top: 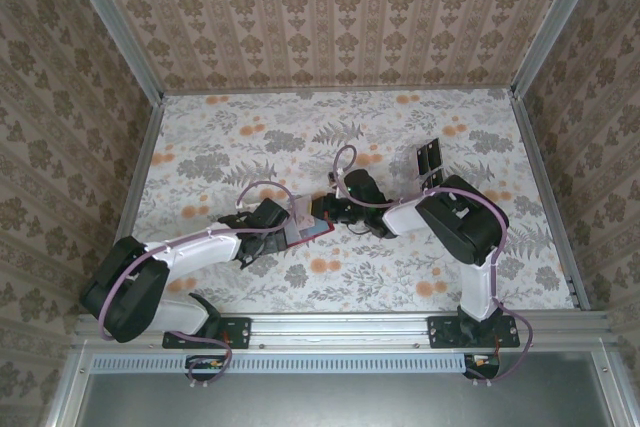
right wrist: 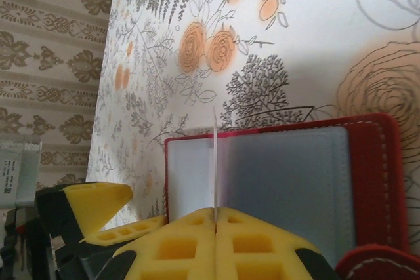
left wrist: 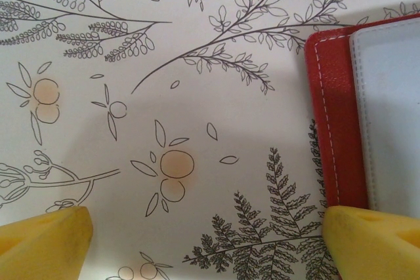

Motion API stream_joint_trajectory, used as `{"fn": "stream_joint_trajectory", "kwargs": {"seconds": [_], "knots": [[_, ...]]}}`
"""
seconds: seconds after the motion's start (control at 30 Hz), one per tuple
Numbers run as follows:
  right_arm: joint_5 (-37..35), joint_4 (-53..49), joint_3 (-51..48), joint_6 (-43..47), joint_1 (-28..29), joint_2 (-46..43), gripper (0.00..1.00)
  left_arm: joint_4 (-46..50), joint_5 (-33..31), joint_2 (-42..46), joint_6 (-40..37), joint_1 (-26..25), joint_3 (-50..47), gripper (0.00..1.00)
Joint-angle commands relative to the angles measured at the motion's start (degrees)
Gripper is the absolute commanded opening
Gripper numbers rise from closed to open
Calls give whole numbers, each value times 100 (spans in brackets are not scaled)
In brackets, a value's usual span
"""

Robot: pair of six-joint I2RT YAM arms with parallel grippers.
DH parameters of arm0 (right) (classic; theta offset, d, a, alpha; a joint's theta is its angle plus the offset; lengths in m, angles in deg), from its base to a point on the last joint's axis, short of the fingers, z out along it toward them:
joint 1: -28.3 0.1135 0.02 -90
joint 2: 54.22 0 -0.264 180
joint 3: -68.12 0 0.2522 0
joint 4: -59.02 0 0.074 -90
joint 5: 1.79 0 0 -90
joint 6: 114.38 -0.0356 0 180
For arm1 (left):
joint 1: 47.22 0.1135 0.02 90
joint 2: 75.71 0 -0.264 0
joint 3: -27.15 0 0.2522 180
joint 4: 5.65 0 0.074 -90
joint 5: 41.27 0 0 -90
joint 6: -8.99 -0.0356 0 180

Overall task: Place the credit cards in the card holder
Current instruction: Insert the credit card into the card slot.

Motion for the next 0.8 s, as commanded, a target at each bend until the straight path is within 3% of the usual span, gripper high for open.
{"fn": "stream_joint_trajectory", "kwargs": {"seconds": [0.0,0.43,0.77], "knots": [[144,151,-32,-85,56,73,0,128,-46,-35,51,-29,-63,100],[-82,-361,10,215,54,-160,0,451,-120,220,-338,-3,587,100],[-2,-273,32,146,52,82,0,282,-104,-126,-253,18,505,100]]}}
